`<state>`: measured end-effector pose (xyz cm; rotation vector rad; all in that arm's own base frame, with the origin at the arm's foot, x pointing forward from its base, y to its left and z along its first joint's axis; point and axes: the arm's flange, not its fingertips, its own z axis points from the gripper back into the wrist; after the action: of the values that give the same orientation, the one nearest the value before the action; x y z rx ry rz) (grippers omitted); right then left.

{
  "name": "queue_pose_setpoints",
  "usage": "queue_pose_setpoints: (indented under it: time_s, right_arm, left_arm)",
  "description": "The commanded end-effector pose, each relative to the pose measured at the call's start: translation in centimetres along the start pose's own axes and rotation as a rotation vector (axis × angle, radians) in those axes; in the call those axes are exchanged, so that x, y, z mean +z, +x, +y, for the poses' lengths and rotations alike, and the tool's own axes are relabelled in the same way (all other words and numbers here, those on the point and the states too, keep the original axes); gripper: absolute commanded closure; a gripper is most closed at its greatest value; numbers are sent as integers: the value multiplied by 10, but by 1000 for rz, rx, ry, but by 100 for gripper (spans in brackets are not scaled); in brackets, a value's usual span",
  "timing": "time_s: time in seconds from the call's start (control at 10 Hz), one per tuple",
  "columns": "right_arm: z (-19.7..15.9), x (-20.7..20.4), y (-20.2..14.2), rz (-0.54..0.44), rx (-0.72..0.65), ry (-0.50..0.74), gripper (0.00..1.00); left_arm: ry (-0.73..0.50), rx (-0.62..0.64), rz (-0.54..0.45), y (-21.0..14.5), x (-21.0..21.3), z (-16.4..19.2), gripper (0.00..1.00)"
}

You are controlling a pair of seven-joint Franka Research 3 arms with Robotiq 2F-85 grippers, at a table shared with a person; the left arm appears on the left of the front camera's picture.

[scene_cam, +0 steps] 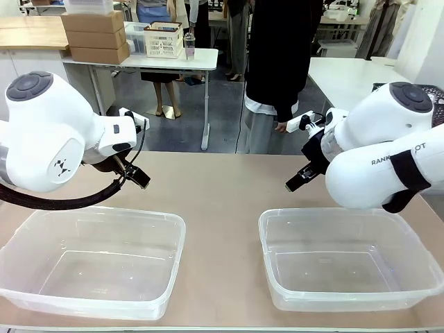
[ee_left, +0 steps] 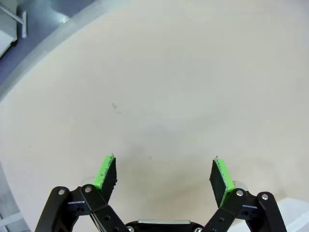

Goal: Sort the waste into each basket.
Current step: Pick up the Organizing box on the left side of the table and lift it.

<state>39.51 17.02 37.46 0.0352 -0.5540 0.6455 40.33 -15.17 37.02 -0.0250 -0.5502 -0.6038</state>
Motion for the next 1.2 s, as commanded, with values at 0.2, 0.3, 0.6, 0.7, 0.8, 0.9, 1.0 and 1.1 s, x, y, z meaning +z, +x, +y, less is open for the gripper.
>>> queue_pose_setpoints:
  time_s: [0.2,0.3,0.6,0.7,0.8,0.9,1.0,1.1]
  right_arm:
    - [55,141,16,40,-205,-33,0]
    - [69,164,5,40,-203,-121,0]
    - [99,180,-28,-1,-172,-314,0]
    - [88,193,9,13,-160,-123,0]
    - [88,193,9,13,-160,-123,0]
    - [101,207,4,-3,-145,-193,0]
    - [86,235,-18,-164,-203,0,0]
    - [68,269,-50,-370,-372,296,0]
  left_arm:
    - [-74,208,73,11,148,-33,0]
    - [-185,177,88,2,174,-39,0]
    - [-163,169,-26,-25,222,-65,0]
    - [-213,155,41,-4,220,-66,0]
    - [-213,155,41,-4,220,-66,0]
    - [-200,150,2,-11,246,-70,0]
    - [-419,153,63,-19,257,-51,0]
    - [-667,210,64,-36,272,-19,0]
